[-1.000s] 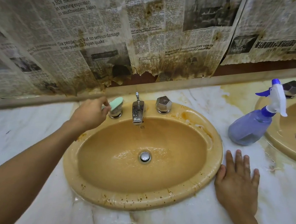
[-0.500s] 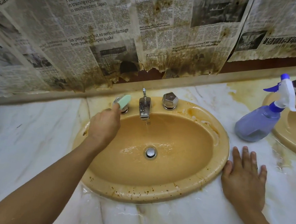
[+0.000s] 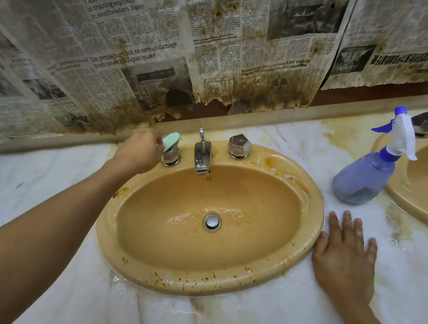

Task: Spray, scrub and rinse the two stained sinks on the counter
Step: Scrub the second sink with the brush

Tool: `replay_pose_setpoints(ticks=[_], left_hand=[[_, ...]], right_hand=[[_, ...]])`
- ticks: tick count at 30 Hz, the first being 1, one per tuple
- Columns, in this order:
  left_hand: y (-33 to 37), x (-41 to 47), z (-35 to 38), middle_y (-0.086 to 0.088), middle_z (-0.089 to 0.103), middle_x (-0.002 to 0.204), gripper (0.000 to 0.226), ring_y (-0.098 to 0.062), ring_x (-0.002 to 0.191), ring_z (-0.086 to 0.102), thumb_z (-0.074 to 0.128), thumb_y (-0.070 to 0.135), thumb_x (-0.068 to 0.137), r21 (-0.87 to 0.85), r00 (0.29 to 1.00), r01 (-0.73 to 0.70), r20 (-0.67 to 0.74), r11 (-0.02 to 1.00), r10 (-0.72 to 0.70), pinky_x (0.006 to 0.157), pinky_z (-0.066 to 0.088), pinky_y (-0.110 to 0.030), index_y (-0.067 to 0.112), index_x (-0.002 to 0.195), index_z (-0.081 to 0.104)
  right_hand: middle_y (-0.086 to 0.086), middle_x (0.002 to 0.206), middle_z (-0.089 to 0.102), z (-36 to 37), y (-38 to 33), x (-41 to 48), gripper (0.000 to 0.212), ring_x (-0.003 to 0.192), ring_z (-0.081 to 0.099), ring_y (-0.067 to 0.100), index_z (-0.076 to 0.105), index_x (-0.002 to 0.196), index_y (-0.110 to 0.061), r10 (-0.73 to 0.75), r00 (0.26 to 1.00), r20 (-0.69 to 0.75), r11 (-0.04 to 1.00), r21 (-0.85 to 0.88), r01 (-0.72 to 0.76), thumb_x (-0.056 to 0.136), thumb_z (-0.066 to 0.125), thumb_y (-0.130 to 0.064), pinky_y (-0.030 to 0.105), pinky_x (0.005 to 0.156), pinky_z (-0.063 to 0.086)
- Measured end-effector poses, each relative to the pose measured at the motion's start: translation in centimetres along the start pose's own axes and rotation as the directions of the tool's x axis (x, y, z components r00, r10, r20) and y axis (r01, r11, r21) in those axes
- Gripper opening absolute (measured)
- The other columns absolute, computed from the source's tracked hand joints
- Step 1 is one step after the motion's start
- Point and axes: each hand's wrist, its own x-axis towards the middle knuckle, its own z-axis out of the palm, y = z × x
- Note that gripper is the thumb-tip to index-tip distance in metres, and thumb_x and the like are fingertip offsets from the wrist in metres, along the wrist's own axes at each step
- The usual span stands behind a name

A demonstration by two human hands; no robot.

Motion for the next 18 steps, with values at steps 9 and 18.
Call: replay_pose_setpoints(ticks=[9, 18], left_hand=[[0.5, -2.0, -0.2, -0.003, 0.063, 0.094, 0.010, -0.021, 0.077, 0.060, 0.052, 0.028, 0.103, 0.124, 0.999, -0.044, -0.003, 0.991, 0.045, 0.064, 0.053, -0.036, 0.022, 0.104, 0.060], [-6.0, -4.3, 5.1, -0.024, 0.065, 0.119, 0.019, -0.036, 0.106, 0.056, 0.056, 0.031, 0.104, -0.314, 0.954, 0.293, 0.041, 0.903, -0.296, 0.079, 0.044, -0.039, 0.019, 0.115, 0.065]], right_hand=[[0.001, 0.170, 0.019, 0.0, 0.1, 0.1, 0.067, 0.157, 0.013, 0.022, 0.026, 0.162, -0.024, -0.005, 1.000, -0.003, 1.000, 0.002, 0.005, 0.101, 0.008, -0.046, 0.052, 0.125, 0.009], [0.004, 0.169, 0.020, 0.1, 0.2, 0.0, 0.067, 0.157, 0.014, 0.024, 0.027, 0.161, -0.023, -0.007, 1.000, -0.003, 1.000, -0.014, 0.007, 0.101, 0.009, -0.045, 0.055, 0.125, 0.011]])
